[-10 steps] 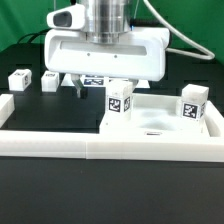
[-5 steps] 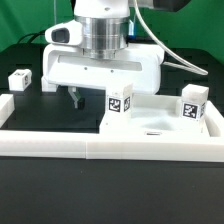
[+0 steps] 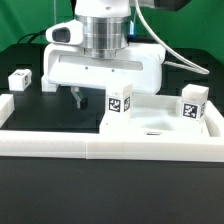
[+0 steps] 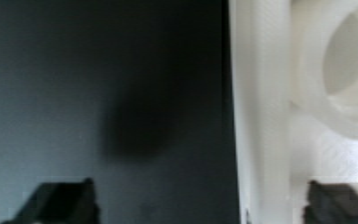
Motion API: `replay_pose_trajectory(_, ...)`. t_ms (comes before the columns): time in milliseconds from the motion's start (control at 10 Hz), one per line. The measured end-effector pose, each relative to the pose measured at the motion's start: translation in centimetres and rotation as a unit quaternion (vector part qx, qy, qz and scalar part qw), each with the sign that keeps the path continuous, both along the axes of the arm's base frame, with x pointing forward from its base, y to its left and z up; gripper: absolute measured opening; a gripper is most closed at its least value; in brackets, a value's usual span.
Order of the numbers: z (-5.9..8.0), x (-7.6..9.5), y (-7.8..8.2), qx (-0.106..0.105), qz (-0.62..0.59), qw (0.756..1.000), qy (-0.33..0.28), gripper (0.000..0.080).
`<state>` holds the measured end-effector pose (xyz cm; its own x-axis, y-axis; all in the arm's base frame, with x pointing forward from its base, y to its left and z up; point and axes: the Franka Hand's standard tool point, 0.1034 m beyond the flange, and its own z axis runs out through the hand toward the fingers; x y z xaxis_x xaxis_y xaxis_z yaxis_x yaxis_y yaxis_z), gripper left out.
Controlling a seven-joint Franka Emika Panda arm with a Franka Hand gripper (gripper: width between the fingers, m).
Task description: Assemble square table
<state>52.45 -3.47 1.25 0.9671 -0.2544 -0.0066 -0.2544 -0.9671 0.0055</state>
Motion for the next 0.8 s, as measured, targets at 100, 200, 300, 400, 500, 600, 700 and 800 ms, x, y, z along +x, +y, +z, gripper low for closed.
replay_pose_trajectory(100, 0.00, 0.00, 0.00, 0.000, 0.000, 1.000, 0.000, 0.0394)
replay_pose_trajectory(200, -0.01, 0.00, 0.00, 0.000, 0.000, 1.000, 0.000, 0.0221)
replay_pose_trajectory(300, -0.01, -0.01, 0.00, 0.000, 0.000, 1.000, 0.000, 0.0221)
replay_pose_trajectory(400, -0.01, -0.05, 0.00, 0.000, 0.002, 1.000, 0.001, 0.0064)
replay_pose_trajectory(500, -0.01, -0.06, 0.00, 0.000, 0.002, 1.000, 0.001, 0.0064)
replay_pose_trajectory(600, -0.01, -0.06, 0.00, -0.001, 0.011, 1.000, 0.001, 0.0064)
replay_pose_trajectory(700, -0.01, -0.06, 0.00, -0.001, 0.017, 1.000, 0.001, 0.0063)
replay_pose_trajectory(800, 0.02, -0.09, -0.09, 0.000, 0.018, 1.000, 0.001, 0.0063)
